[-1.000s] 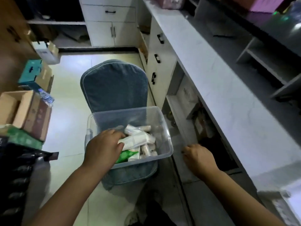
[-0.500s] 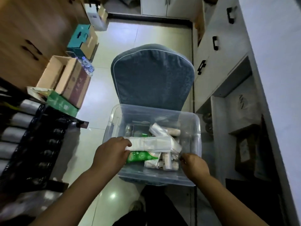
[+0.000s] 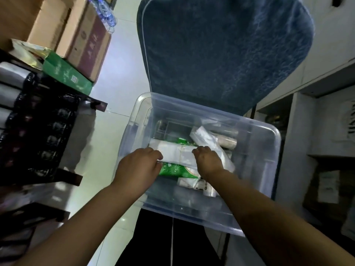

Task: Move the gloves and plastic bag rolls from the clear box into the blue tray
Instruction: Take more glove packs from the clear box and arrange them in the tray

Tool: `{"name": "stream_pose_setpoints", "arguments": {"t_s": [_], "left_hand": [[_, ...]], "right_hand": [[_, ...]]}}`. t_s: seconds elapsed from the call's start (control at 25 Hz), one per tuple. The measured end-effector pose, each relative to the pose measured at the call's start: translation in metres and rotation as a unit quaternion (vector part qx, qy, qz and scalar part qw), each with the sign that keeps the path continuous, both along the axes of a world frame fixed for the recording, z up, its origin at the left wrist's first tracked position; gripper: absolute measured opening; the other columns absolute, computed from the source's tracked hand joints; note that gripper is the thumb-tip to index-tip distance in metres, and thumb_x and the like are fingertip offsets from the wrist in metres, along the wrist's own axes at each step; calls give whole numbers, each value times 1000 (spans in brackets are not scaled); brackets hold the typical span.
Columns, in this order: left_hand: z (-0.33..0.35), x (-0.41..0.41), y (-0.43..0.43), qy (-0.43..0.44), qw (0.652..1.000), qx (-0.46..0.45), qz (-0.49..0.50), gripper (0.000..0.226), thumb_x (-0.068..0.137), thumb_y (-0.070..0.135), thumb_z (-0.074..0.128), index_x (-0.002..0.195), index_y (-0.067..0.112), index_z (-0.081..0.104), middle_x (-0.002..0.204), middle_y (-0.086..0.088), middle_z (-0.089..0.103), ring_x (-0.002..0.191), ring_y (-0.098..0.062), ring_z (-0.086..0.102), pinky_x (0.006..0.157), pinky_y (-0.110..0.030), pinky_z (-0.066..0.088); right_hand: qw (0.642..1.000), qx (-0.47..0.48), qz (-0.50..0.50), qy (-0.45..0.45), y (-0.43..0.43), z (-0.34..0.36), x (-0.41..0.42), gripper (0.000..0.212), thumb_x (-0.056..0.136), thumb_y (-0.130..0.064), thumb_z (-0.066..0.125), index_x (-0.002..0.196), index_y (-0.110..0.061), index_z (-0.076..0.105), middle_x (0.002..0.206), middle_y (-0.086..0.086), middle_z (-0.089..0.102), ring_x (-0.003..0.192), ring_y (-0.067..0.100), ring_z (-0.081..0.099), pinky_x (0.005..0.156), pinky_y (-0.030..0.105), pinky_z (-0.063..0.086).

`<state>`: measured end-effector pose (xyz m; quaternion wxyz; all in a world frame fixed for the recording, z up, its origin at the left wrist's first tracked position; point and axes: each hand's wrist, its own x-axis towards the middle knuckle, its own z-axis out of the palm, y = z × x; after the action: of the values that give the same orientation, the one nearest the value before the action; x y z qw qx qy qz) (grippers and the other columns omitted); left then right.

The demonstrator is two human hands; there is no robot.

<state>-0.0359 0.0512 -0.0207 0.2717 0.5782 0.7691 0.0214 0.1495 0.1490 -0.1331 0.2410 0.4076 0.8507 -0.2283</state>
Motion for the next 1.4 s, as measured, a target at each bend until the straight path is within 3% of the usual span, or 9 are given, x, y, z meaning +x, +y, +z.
{"name": "stream_pose_setpoints", "arguments": {"t_s": [0.28, 0.44, 0.64, 0.76, 1.0, 1.08, 1.2, 1.28, 1.4], "left_hand": [[-65, -18, -5, -19, 996, -65, -49, 24, 89, 26, 49, 108, 26, 64, 101, 3, 66, 95, -19, 58, 67, -28, 43], [-80, -20, 7, -15, 995, -49, -87, 22, 86, 25, 52, 101, 21, 67, 93, -1, 68, 87, -22, 59, 64, -28, 39], [-90, -10, 17, -14, 986, -56, -154, 41, 77, 23, 60, 118, 18, 58, 117, -4, 62, 111, -25, 51, 92, -34, 36], [-86, -2, 22, -31, 972, -59, -224, 53, 73, 23, 66, 124, 17, 53, 128, -4, 56, 121, -24, 45, 101, -34, 31], [-47, 2, 39, 25, 952, -66, -299, 23, 76, 34, 63, 95, 22, 59, 96, -3, 69, 89, -29, 63, 62, -30, 32], [-29, -2, 41, 72, 953, -54, -289, 19, 75, 28, 62, 93, 21, 61, 92, -4, 70, 83, -28, 65, 59, -28, 29], [-3, -30, 44, 166, 956, -67, -233, 18, 76, 24, 60, 94, 23, 63, 85, -2, 70, 71, -19, 62, 52, -22, 24], [9, -59, 43, 200, 965, -46, -165, 17, 75, 27, 62, 92, 22, 63, 79, -3, 70, 70, -24, 64, 54, -23, 28], [7, -88, 44, 217, 973, -26, -73, 13, 75, 28, 63, 85, 20, 60, 76, -5, 68, 70, -31, 64, 54, -26, 27]], "right_hand": [[992, 91, 6, -83, -1, -55, -20, 40, 82, -7, 49, 122, -4, 46, 120, 15, 52, 109, 34, 46, 88, 40, 39], [992, 40, -72, -98, -12, -57, -12, 37, 75, -14, 59, 111, -6, 54, 114, 15, 55, 106, 35, 47, 85, 40, 41], [991, -32, -130, -18, -46, -29, -6, 42, 79, -9, 52, 120, -11, 43, 103, 14, 68, 94, 37, 61, 80, 36, 42], [992, -26, -125, 20, -56, 3, 3, 40, 79, -12, 51, 118, -13, 44, 99, 15, 69, 88, 39, 63, 64, 35, 38], [988, -29, -110, 102, -31, 61, 17, 23, 70, -23, 66, 85, -25, 49, 79, 7, 67, 74, 35, 61, 54, 30, 30], [986, 11, -95, 140, -20, 61, 15, 31, 63, -19, 73, 89, -22, 57, 78, 10, 68, 73, 35, 62, 56, 32, 40], [971, 21, -203, 128, -4, 29, 9, 56, 70, -13, 74, 122, -8, 54, 113, 19, 63, 104, 36, 58, 84, 39, 47], [961, -29, -267, 64, -2, -1, 4, 52, 82, -14, 63, 130, -6, 46, 126, 19, 55, 117, 34, 49, 96, 38, 39], [978, -63, -190, 59, -13, -41, -18, 41, 86, -9, 54, 126, -10, 52, 125, 18, 56, 117, 33, 49, 96, 37, 40]]}}
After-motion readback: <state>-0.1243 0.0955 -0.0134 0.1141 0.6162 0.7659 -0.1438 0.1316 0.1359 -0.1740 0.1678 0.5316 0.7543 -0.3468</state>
